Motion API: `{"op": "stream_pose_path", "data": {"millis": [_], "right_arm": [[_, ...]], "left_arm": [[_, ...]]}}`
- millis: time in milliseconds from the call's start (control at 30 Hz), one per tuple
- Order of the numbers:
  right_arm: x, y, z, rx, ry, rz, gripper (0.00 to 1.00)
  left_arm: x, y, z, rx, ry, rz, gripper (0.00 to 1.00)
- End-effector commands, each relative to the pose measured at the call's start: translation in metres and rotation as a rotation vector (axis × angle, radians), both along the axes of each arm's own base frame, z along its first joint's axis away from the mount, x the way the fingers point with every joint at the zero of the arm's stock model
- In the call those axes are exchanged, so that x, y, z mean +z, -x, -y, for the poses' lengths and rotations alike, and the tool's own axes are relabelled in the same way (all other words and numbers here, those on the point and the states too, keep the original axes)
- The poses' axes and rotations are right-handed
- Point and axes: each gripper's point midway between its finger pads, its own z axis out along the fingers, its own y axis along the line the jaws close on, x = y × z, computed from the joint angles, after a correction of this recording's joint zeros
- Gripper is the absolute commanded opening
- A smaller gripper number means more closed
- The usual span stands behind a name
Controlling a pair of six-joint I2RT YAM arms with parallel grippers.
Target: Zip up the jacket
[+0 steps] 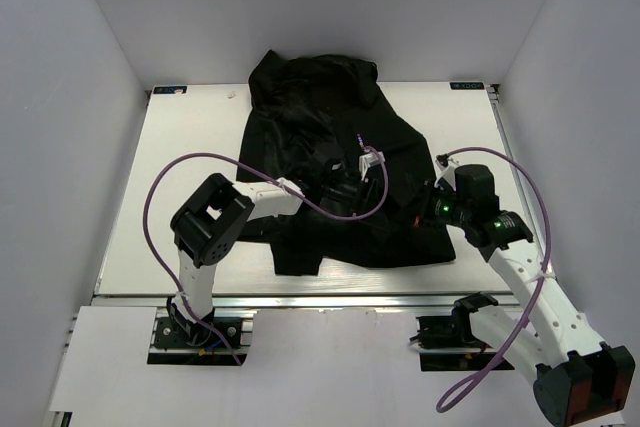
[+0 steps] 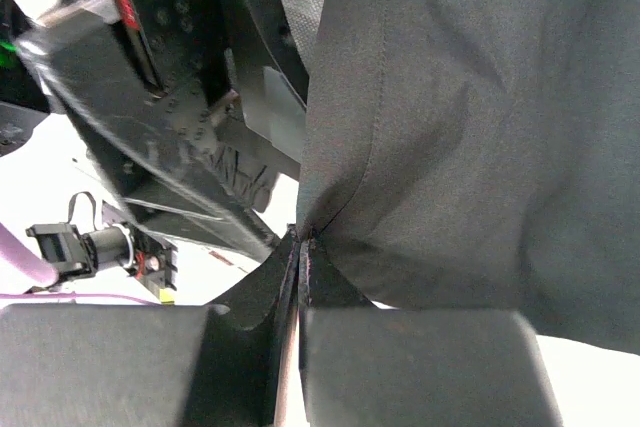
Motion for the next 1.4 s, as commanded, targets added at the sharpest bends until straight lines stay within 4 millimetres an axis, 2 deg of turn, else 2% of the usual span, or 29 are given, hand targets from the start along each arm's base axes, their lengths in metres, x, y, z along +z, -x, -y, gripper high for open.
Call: {"op": "stream_pose_path", "data": {"millis": [0,133,200,267,367,567,633,733,767,867,967,1000,1033,1233,1300,1333,1367], "right_arm": [[0.031,-0.009,-0.006,-0.012,-0.070,0.070,0.00],[0.026,-0.008,-0.008,-0.012,-0.089,0.062,0.00],[0.025,-0.007,-0.009,-0.009,-0.097,0.058,0.00],[0.018,-0.006,-0.009,-0.013,-0.093,0.044,0.00],[0.013,-0.009,-0.007,-0.032,-0.084,0.045,0.00],[0.010,-0.013,0.004,-0.083,-0.033,0.064,0.00],[0.016,-0.014,0.005,-0.080,-0.026,0.086,0.00],[0.020,-0.011,0.001,-0.044,-0.046,0.109,0.00],[0.021,-0.008,-0.002,-0.028,-0.062,0.109,0.00],[0.022,-0.007,-0.004,-0.021,-0.088,0.121,0.00],[0.020,-0.011,0.001,-0.059,-0.066,0.126,0.00],[0.019,-0.012,0.003,-0.067,-0.056,0.124,0.00],[0.018,-0.011,0.004,-0.074,-0.050,0.114,0.00],[0.003,-0.010,0.009,-0.134,-0.044,0.047,0.00],[-0.001,-0.007,0.006,-0.123,-0.064,0.028,0.15],[0.000,-0.006,0.004,-0.127,-0.081,0.018,0.29],[-0.003,-0.005,0.004,-0.130,-0.088,0.009,0.34]], "left_arm": [[0.034,0.001,0.002,-0.016,0.051,0.101,0.61],[0.040,0.000,0.008,-0.014,0.070,0.116,0.47],[0.042,0.001,0.009,-0.011,0.075,0.095,0.45],[0.048,0.003,0.011,-0.027,0.107,0.076,0.47],[0.052,0.007,0.010,-0.048,0.136,0.066,0.54],[0.059,0.012,0.008,-0.072,0.157,0.065,0.55],[0.058,0.012,0.008,-0.069,0.155,0.063,0.54],[0.057,0.010,0.010,-0.073,0.152,0.051,0.46],[0.056,0.009,0.011,-0.074,0.152,0.047,0.39],[0.055,0.008,0.013,-0.074,0.153,0.036,0.35],[0.056,0.007,0.014,-0.067,0.155,0.036,0.20],[0.055,0.007,0.014,-0.067,0.150,0.031,0.08],[0.055,0.006,0.014,-0.063,0.150,0.033,0.01],[0.064,0.002,0.013,-0.019,0.153,0.055,0.00],[0.067,0.000,0.014,0.001,0.154,0.064,0.00],[0.069,0.000,0.014,0.007,0.154,0.066,0.00],[0.070,-0.001,0.014,0.013,0.155,0.068,0.00]]}}
